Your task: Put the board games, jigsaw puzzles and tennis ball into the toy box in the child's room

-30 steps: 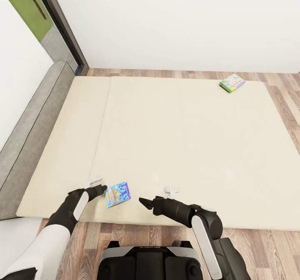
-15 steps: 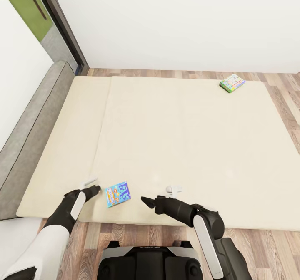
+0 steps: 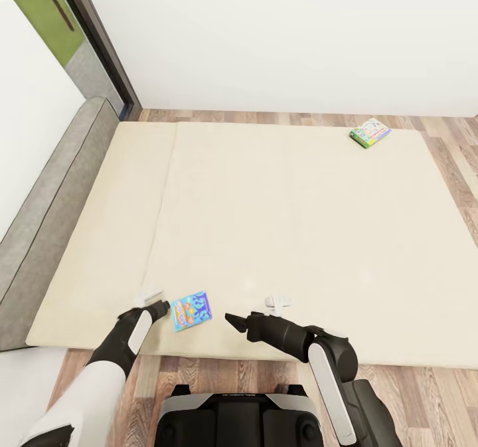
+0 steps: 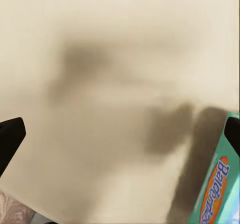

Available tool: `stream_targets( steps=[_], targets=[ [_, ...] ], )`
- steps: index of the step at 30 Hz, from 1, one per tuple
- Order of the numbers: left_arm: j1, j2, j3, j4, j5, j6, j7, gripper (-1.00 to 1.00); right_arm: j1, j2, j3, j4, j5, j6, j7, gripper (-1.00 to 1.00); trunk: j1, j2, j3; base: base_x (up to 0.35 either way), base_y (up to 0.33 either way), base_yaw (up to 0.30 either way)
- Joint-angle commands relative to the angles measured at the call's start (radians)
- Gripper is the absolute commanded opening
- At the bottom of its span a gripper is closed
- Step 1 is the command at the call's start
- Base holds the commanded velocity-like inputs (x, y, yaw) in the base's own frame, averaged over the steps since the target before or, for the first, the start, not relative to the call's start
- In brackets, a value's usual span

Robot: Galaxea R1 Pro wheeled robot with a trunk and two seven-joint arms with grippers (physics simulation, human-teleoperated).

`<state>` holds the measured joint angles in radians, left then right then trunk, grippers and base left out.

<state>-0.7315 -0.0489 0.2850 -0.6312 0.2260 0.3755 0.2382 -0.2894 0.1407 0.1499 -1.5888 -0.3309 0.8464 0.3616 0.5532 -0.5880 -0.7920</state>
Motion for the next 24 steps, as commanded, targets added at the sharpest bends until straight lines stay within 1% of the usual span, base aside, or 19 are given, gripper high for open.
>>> stream_targets(
  steps=[1,8,12,17,21,24],
  targets=[
    [0.0,-0.003,0.001,-0.001,0.01,0.004,0.005,1.0,0.0,0.0,-0.001,-0.001,0.003,0.005,0.005,1.0,0.0,-0.001,-0.001,0.0,0.0,0.0],
    [-0.001,-0.01,-0.001,-0.003,0.012,0.004,0.006,1.0,0.001,0.0,-0.001,0.0,0.003,0.005,0.005,1.0,0.0,-0.001,-0.001,0.0,0.0,0.0],
    [-0.002,-0.029,0.001,-0.009,0.013,0.0,0.005,1.0,0.001,0.0,-0.001,0.0,0.003,0.004,0.004,1.0,0.0,-0.001,-0.001,0.0,0.0,0.0],
    [-0.002,-0.037,0.004,-0.012,0.013,-0.001,0.005,1.0,0.002,0.0,-0.001,0.0,0.003,0.004,0.004,1.0,0.0,-0.001,-0.001,0.0,0.0,0.0],
    [-0.002,-0.052,0.004,-0.013,0.013,-0.001,0.003,1.0,0.002,0.0,-0.001,0.0,0.003,0.003,0.004,1.0,0.0,-0.001,-0.001,0.0,0.0,0.0],
    [-0.002,-0.056,0.003,-0.013,0.013,-0.001,0.003,1.0,0.002,0.0,-0.001,0.0,0.003,0.003,0.005,1.0,0.0,-0.001,-0.001,0.0,0.0,0.0]
  ],
)
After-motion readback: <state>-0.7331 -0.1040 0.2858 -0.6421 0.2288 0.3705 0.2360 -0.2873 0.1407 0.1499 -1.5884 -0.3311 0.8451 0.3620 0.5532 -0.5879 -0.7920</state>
